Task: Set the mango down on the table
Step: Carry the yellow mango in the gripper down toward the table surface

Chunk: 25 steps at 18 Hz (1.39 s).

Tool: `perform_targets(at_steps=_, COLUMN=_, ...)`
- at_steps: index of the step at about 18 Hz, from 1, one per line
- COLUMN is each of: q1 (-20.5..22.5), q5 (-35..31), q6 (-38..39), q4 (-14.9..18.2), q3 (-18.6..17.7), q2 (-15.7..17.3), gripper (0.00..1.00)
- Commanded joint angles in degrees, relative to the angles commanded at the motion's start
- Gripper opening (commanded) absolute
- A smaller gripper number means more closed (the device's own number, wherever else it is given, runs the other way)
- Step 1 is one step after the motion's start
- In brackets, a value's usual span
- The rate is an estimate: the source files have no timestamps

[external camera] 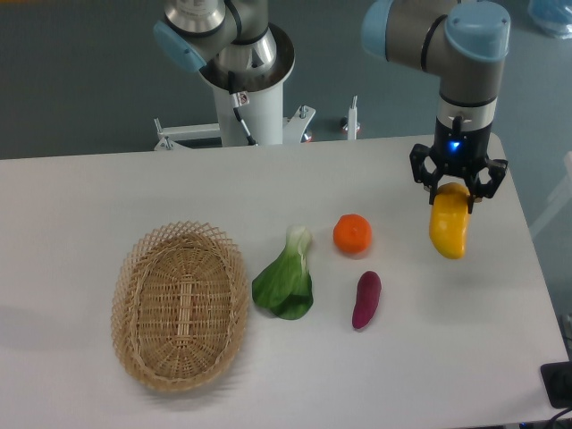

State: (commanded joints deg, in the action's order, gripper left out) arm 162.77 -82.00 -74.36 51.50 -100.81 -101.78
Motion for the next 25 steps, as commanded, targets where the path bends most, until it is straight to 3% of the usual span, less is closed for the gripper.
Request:
perform_targets(at_steps=9, q1=0.0, q5=0.0, q6=0.5, q4=-0.3, q3=0.5, q2=-0.4, gripper=0.52)
perform_targets(at_steps=12, q1=-0.3, q5=-0.3, q6=0.5, q4=-1.5, q3=0.7, q2=-2.0, gripper=0.52)
perform_targets(at_steps=17, q1=-0.6, q5=-0.4, q6=1.5, q4=-8.1, q3=3.3, q2=-8.3, gripper=0.52)
perform_targets(at_steps=20, q1=-3.0, q5=-0.5, q6=6.5, q4=-12.1, q3=6.5, q2=-13.3, gripper=0.52)
perform_targets(at_steps=25, q1=-4.7, q5=-0.7, q6=14.1, q4=-12.8, q3=9.2, q2=-17.8, gripper=0.52)
